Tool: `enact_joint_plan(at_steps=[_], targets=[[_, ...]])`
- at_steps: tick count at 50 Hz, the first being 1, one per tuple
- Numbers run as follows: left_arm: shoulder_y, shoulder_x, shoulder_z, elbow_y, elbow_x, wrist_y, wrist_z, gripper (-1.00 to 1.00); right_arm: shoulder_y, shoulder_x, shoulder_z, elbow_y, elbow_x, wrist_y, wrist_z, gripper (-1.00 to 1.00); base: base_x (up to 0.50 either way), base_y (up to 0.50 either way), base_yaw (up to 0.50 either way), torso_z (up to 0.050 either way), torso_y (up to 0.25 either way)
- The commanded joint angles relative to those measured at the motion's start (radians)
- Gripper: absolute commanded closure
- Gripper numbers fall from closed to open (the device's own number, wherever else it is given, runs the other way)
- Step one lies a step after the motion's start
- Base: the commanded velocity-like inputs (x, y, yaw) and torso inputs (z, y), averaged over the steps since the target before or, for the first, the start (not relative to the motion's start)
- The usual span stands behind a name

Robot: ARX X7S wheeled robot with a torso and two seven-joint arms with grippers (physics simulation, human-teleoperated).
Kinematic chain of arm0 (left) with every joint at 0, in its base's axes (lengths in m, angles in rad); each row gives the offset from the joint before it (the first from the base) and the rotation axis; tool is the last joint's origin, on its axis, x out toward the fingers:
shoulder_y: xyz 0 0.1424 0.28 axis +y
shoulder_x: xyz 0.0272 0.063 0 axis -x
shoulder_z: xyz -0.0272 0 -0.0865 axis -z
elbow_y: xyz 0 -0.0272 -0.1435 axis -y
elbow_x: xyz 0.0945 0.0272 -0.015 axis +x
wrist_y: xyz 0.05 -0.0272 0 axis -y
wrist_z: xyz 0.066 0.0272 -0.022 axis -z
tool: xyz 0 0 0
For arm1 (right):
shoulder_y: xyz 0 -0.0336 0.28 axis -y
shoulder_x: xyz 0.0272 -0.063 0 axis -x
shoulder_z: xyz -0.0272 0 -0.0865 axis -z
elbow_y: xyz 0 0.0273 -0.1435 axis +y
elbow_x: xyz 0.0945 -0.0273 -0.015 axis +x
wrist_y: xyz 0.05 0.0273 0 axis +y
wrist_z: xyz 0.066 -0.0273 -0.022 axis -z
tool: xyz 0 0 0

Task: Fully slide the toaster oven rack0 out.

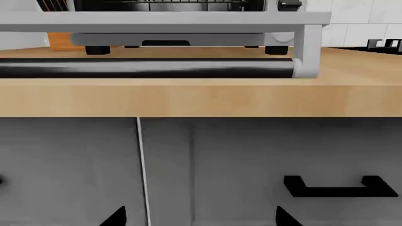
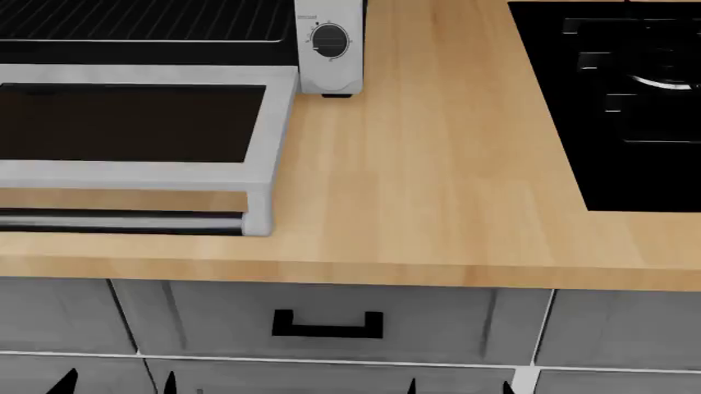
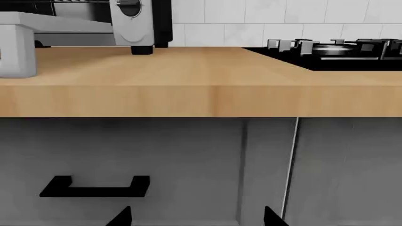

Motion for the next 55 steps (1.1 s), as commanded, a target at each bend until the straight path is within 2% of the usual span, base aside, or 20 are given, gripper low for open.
enact_joint_plan(at_steps=[1,2,4,7,11,15,19,24,30,34,40,55], targets=[[-0.002,-0.052,0.061,0.009,-0.052,-0.008,-0.062,-1.0,-0.001,0.054,-0.066,-0.01,0.054,0.005,0.067,-1.0,0.0,0.0,0.0,0.0,0.0],[-0.001,-0.052,0.063,-0.007,-0.024,0.017,-0.09,-1.0,-0.004,0.054,-0.062,0.005,0.108,-0.049,0.026,-1.0,0.0,0.0,0.0,0.0,0.0],[0.014,-0.063,0.069,0.043,-0.051,-0.04,-0.07,-1.0,0.002,0.072,-0.069,-0.065,0.152,0.161,0.026,-1.0,0.0,0.0,0.0,0.0,0.0],[0.018,-0.075,0.08,0.068,-0.023,-0.068,-0.091,-1.0,-0.016,0.092,-0.083,-0.115,0.146,0.162,0.022,-1.0,0.0,0.0,0.0,0.0,0.0],[0.032,-0.09,0.077,0.283,-0.018,-0.227,-0.108,-1.0,0.008,0.147,-0.096,-0.328,0.157,0.38,0.028,-1.0,0.0,0.0,0.0,0.0,0.0],[0.037,-0.101,0.082,0.458,0.014,-0.316,-0.136,-1.0,0.056,0.185,-0.109,-0.48,0.164,0.549,0.035,-1.0,0.0,0.0,0.0,0.0,0.0],[0.008,-0.11,0.08,0.58,-0.005,-0.428,-0.127,-1.0,0.093,0.208,-0.105,-0.597,0.17,0.687,0.054,-1.0,0.0,0.0,0.0,0.0,0.0],[-0.045,-0.141,0.103,0.744,0.002,-0.587,-0.103,-1.0,0.212,0.234,-0.106,-0.765,0.187,0.936,0.076,-1.0,0.0,0.0,0.0,0.0,0.0],[-0.134,-0.144,0.1,0.867,-0.018,-0.748,-0.093,-1.0,0.313,0.239,-0.093,-0.84,0.213,1.084,0.081,-1.0,0.0,0.0,0.0,0.0,0.0],[-0.204,-0.163,0.136,0.944,0.002,-0.84,-0.092,-1.0,0.4,0.244,-0.088,-0.892,0.233,1.197,0.081,-1.0,0.0,0.0,0.0,0.0,0.0],[-0.356,-0.151,0.101,0.962,-0.034,-0.971,-0.069,-1.0,0.521,0.251,-0.093,-0.929,0.252,1.32,0.081,-1.0,0.0,0.0,0.0,0.0,0.0],[-0.533,-0.147,0.079,0.963,-0.077,-1.103,-0.041,-1.0,0.698,0.264,-0.094,-0.925,0.281,1.444,0.067,-1.0,0.0,0.0,0.0,0.0,0.0]])
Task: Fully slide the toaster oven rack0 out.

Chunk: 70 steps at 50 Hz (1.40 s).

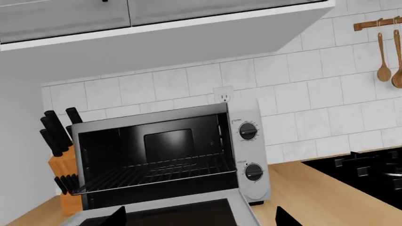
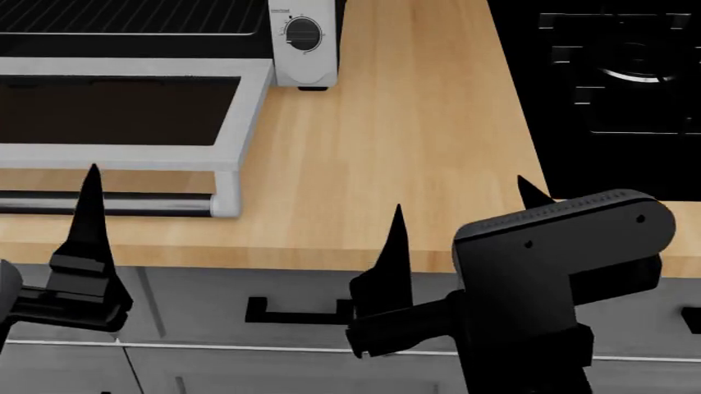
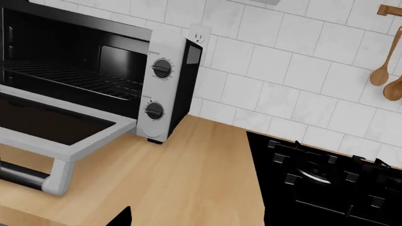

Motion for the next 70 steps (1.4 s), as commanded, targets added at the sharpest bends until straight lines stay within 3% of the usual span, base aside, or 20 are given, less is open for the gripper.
enact_joint_plan(at_steps=[1,21,60,70], targets=[[-0.147,0.001,-0.017,0.038,-0.034,-0.143,0.021,-1.0,0.15,0.008,-0.001,-0.018,0.027,0.125,-0.008,-1.0,0.0,0.0,0.0,0.0,0.0],[-0.168,-0.011,-0.009,0.035,-0.052,-0.153,0.016,-1.0,0.178,0.002,0.004,0.006,0.048,0.111,-0.015,-1.0,0.01,0.0,0.0,0.0,0.0],[-0.173,-0.039,-0.047,0.017,-0.071,-0.16,-0.003,-1.0,0.197,0.015,0.02,0.006,0.073,0.126,0.005,-1.0,0.5,0.0,0.0,0.0,0.0],[-0.166,-0.046,-0.058,0.003,-0.073,-0.159,-0.008,-1.0,0.2,0.015,0.018,0.011,0.081,0.119,0.006,-1.0,0.01,0.0,0.0,0.0,0.0]])
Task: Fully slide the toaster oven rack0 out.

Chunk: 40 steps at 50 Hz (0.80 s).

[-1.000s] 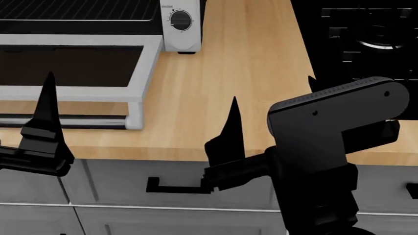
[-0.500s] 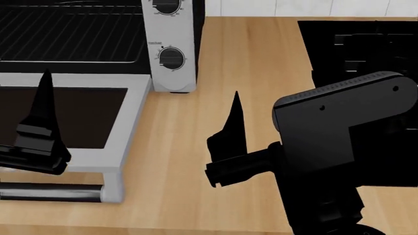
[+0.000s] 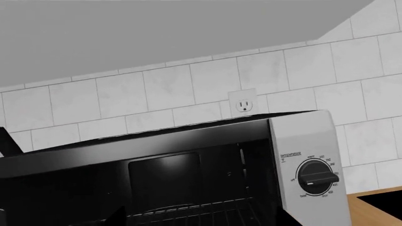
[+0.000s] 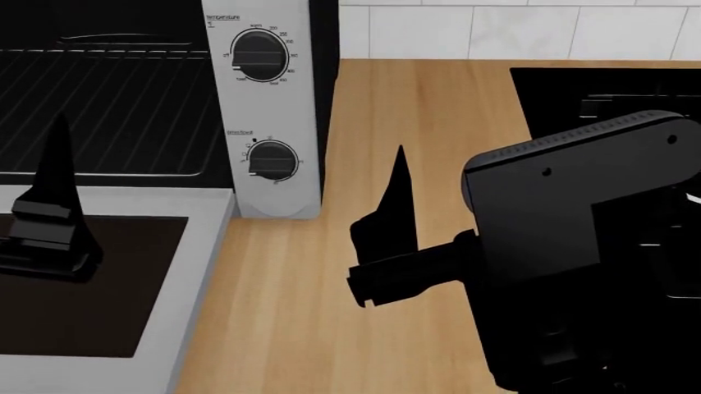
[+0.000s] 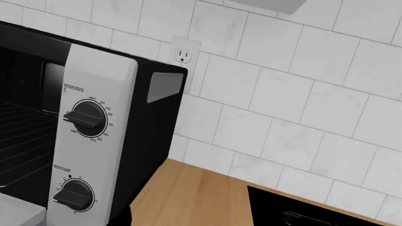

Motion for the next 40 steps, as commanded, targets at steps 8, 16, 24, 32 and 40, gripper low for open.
enact_joint_plan(at_steps=[8,16,24,32,40], targets=[[0.004,-0.008,-0.01,-0.018,-0.002,0.003,-0.006,-1.0,0.008,0.002,-0.006,0.013,0.007,-0.007,0.004,-1.0,0.0,0.0,0.0,0.0,0.0],[-0.025,0.054,0.069,-0.026,0.297,-0.043,0.192,-1.0,0.002,-0.057,-0.047,-0.004,-0.229,0.016,-0.167,-1.0,0.0,0.0,0.0,0.0,0.0],[-0.169,-0.077,0.287,-0.065,0.372,-0.205,0.183,-1.0,0.003,-0.052,-0.03,-0.009,-0.226,0.023,-0.168,-1.0,0.0,0.0,0.0,0.0,0.0],[-0.326,-0.168,0.457,-0.075,0.402,-0.337,0.204,-1.0,0.004,-0.054,-0.018,0.01,-0.222,0.019,-0.169,-1.0,0.0,0.0,0.0,0.0,0.0],[-0.422,-0.222,0.594,-0.134,0.398,-0.345,0.228,-1.0,0.007,-0.051,-0.009,0.01,-0.221,0.025,-0.165,-1.0,0.0,0.0,0.0,0.0,0.0]])
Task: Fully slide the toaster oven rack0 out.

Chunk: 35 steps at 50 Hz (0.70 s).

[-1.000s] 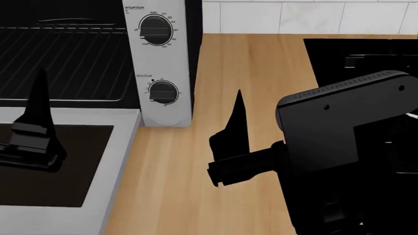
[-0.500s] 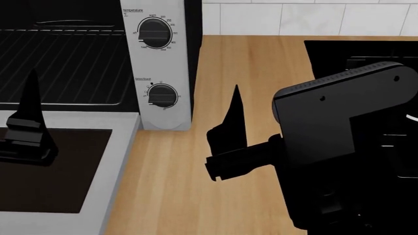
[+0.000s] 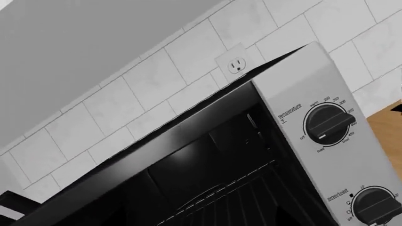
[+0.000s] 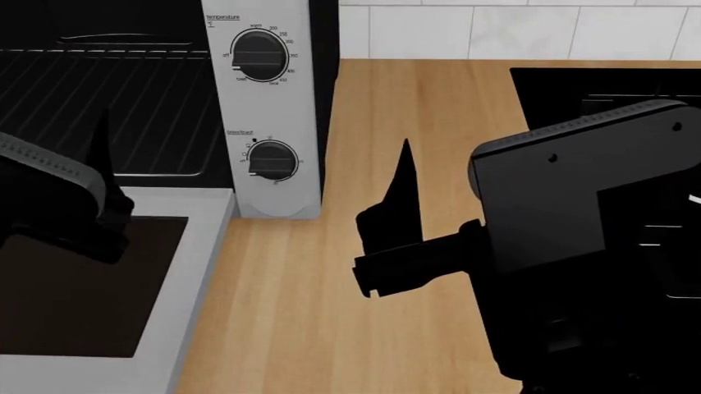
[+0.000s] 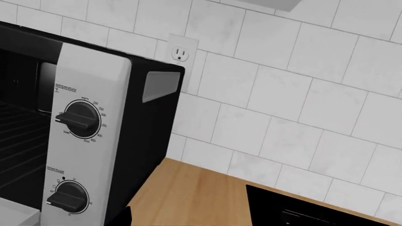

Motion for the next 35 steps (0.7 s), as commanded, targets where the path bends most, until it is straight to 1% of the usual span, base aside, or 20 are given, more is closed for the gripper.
enact_joint_plan(at_steps=[1,10,13,14,26,35], targets=[[-0.152,-0.076,0.205,-0.036,0.036,-0.079,0.043,-1.0,-0.004,-0.002,0.015,-0.003,-0.017,0.01,-0.011,-1.0,0.0,0.0,0.0,0.0,0.0],[-0.192,-0.122,0.345,-0.057,0.031,-0.089,0.066,-1.0,0.003,-0.001,0.024,-0.024,-0.013,0.036,-0.008,-1.0,0.0,0.0,0.0,0.0,0.0],[-0.2,-0.125,0.371,-0.061,0.035,-0.109,0.067,-1.0,0.005,-0.002,0.025,-0.027,-0.011,0.04,-0.007,-1.0,0.0,0.0,0.0,0.0,0.0],[-0.199,-0.117,0.362,-0.065,0.038,-0.12,0.064,-1.0,0.005,-0.002,0.025,-0.027,-0.011,0.041,-0.007,-1.0,0.0,0.0,0.0,0.0,0.0],[-0.174,-0.146,0.448,-0.042,0.039,-0.119,0.071,-1.0,0.007,0.001,0.031,-0.028,-0.003,0.048,-0.005,-1.0,0.0,0.0,0.0,0.0,0.0],[-0.155,-0.17,0.507,-0.075,0.05,-0.092,0.055,-1.0,0.005,0.004,0.023,-0.015,0.002,0.042,-0.001,-1.0,0.0,0.0,0.0,0.0,0.0]])
